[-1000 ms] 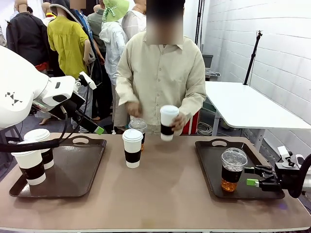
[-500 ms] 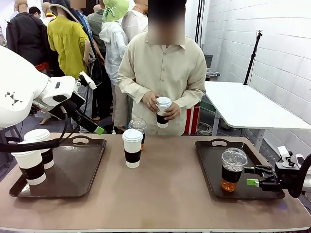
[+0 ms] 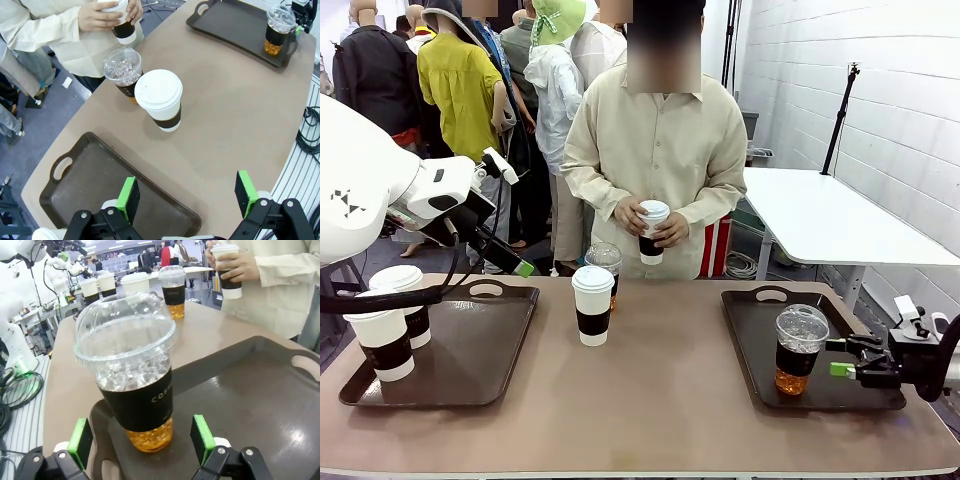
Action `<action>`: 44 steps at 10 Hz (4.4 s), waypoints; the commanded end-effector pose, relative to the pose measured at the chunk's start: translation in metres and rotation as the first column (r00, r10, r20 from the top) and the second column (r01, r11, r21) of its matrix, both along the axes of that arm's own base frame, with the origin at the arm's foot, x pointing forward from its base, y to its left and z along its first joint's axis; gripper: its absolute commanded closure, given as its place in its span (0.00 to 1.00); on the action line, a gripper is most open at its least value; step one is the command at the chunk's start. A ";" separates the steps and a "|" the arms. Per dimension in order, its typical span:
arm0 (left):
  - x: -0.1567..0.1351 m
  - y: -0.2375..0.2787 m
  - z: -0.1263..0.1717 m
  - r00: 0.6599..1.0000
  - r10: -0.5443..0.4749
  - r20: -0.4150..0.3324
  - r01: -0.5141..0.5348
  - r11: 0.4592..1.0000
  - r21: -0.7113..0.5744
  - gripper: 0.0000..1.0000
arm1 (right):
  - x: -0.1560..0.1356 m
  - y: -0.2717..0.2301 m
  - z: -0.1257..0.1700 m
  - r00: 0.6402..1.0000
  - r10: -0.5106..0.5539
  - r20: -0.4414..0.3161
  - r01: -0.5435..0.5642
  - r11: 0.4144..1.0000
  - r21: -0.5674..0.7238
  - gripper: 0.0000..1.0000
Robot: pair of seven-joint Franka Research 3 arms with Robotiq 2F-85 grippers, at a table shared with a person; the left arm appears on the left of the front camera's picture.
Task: Distribute the coffee onto the tray.
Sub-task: Pick up another iced Americano from the middle of the table and place it on the right Handle tray.
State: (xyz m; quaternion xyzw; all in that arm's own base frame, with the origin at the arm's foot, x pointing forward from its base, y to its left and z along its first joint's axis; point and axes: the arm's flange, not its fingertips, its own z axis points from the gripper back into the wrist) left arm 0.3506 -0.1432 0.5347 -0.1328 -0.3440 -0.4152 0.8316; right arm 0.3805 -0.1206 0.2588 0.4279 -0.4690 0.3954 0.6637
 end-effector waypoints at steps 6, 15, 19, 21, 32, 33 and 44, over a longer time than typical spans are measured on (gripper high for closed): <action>-0.001 0.000 0.000 1.000 0.001 -0.008 -0.001 1.000 0.003 0.00 | 0.072 -0.047 0.033 0.998 0.057 0.001 -0.057 0.998 -0.039 0.00; -0.001 0.000 0.000 1.000 0.001 -0.008 -0.001 1.000 0.003 0.00 | 0.148 -0.013 0.044 0.981 0.182 0.063 -0.181 0.983 -0.018 0.00; -0.001 0.000 0.000 1.000 0.001 -0.008 -0.001 1.000 0.003 0.00 | 0.173 0.009 0.045 0.982 0.167 0.088 -0.167 0.986 -0.011 0.00; -0.001 0.000 0.000 1.000 0.001 -0.008 -0.001 1.000 0.003 0.00 | 0.182 0.024 0.043 0.989 0.119 0.085 -0.121 0.993 0.013 0.00; -0.001 0.000 0.000 1.000 0.001 -0.008 -0.001 1.000 0.003 0.00 | 0.181 0.028 0.036 0.986 0.127 0.104 -0.130 0.991 0.014 0.00; -0.001 0.000 0.000 1.000 0.001 -0.008 -0.001 1.000 0.003 0.00 | 0.193 0.039 0.034 0.986 0.133 0.104 -0.135 0.991 0.013 0.00; -0.001 0.000 0.000 1.000 0.001 -0.008 -0.001 1.000 0.003 0.00 | 0.248 0.153 0.014 0.971 0.230 0.067 -0.233 0.972 0.029 0.00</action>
